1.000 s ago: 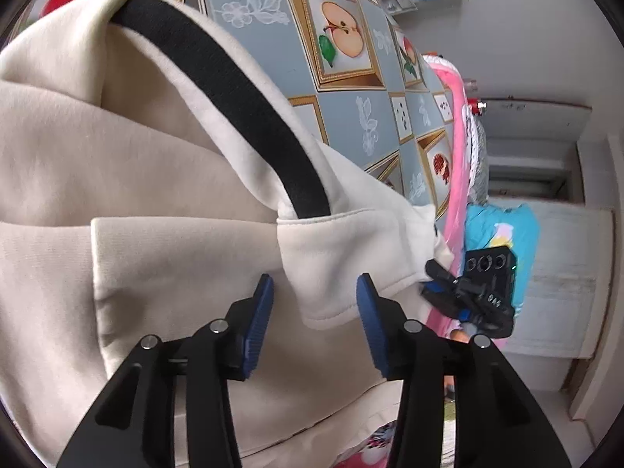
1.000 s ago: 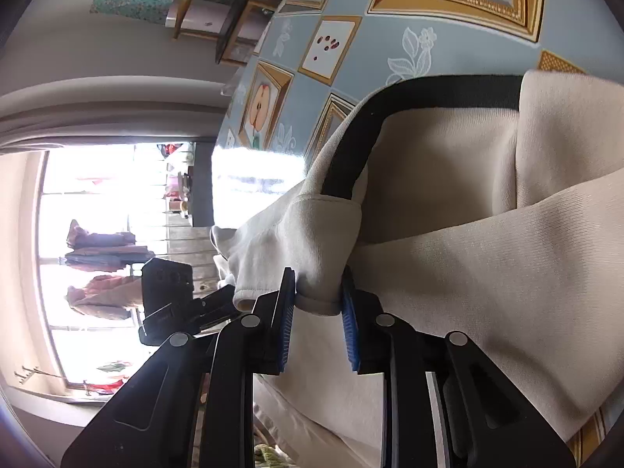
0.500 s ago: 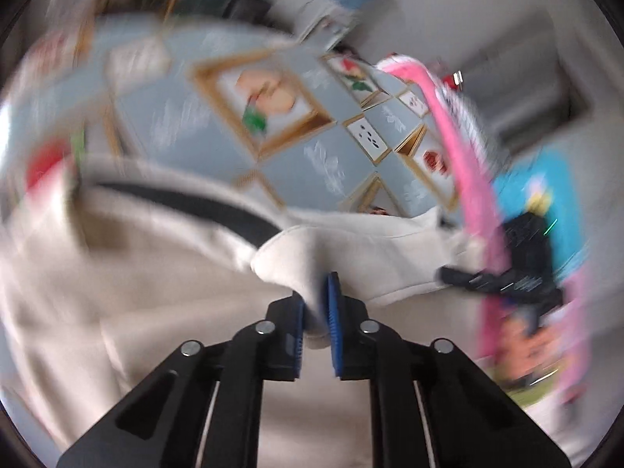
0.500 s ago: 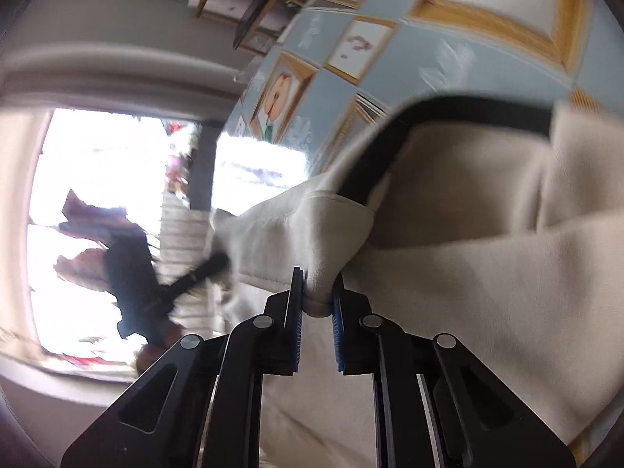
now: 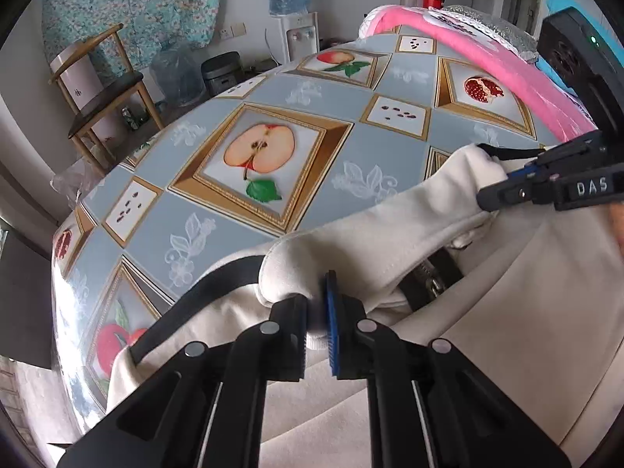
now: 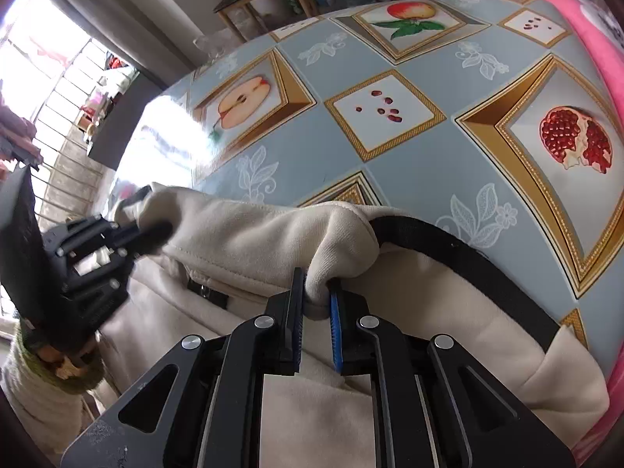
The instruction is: Fold large clothes
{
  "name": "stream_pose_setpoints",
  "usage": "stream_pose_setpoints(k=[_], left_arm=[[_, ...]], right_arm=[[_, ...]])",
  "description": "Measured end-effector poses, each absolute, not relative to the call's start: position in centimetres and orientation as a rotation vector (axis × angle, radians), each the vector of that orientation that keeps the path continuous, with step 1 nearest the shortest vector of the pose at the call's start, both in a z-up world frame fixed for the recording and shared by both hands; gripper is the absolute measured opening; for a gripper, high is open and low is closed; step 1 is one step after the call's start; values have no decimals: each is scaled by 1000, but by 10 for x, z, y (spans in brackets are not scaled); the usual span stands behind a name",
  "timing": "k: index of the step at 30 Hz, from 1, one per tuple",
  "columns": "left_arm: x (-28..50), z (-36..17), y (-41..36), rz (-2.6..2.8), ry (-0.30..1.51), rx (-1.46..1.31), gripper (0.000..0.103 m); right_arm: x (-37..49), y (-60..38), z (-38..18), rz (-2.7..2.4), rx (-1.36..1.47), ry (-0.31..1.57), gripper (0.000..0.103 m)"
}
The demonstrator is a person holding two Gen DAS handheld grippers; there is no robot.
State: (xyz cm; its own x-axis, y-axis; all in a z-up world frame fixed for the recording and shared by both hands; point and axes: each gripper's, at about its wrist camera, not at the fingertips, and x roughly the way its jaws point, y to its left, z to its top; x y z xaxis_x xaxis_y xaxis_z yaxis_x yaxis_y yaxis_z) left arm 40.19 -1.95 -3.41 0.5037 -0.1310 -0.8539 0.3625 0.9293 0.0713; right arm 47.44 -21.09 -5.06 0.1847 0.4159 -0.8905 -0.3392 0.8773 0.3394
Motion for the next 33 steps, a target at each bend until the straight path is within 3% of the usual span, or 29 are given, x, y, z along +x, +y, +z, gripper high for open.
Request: stream_pose_setpoints(k=[6, 7, 9, 10, 15, 16, 20, 25, 28, 33], left_arm=[[387, -35, -12, -357, 1040, 217, 9], [387, -35, -12, -356, 1038, 214, 9], [388, -35, -13, -349, 1039, 213, 9], [388, -36, -14, -346, 1038, 212, 9], [386, -36, -14, -349, 1026, 215, 9], [386, -36, -14, -349, 1024, 215, 9], [385, -36, -15, -345, 1020, 216, 9], [386, -36, -8, -366, 1015, 176, 9], [391, -35, 7, -373, 1034, 81, 14], [398, -22, 41, -407, 1020, -152, 15]], right_arm=[[458, -226, -54, 578, 96, 1280, 12], [457, -231, -55, 579, 132, 1293, 14], [456, -238, -52, 546, 162, 1298, 32], [453, -245, -47, 519, 158, 1289, 47], [436, -271, -3, 339, 96, 1128, 49], [434, -269, 2, 335, 94, 1104, 49], [424, -227, 15, 452, 54, 1042, 27], [432, -159, -17, 620, -1, 1103, 11], [431, -157, -36, 635, 15, 1163, 11], [429, -165, -37, 648, 10, 1167, 10]])
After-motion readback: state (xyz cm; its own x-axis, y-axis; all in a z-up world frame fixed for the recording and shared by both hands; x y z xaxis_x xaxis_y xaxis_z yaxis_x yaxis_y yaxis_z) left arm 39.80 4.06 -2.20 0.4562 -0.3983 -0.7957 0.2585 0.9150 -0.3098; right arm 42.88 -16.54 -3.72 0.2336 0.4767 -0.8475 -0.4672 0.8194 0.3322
